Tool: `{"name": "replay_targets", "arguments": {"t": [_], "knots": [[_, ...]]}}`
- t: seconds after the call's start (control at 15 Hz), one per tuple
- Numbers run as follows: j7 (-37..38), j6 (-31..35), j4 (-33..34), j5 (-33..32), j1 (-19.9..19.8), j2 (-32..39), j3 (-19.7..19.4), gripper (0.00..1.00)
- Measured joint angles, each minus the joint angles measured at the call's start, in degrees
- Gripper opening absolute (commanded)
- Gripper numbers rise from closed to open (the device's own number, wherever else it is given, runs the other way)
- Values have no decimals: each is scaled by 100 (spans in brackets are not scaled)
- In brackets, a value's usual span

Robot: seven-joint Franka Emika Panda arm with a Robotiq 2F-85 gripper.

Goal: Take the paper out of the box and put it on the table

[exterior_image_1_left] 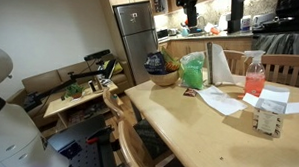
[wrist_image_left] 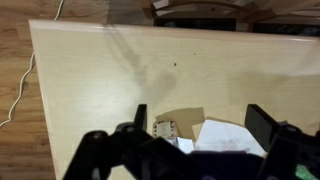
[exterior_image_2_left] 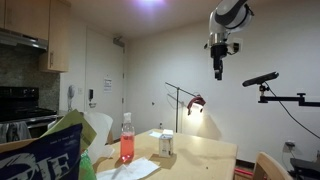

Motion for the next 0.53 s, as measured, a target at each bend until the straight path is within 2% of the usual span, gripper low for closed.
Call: {"name": "replay_targets", "arguments": {"t": [0.27, 0.53], "knots": [[14, 144, -28, -6, -71, 28, 76, 100], [117, 951, -33, 54, -114, 211, 138, 100]]}}
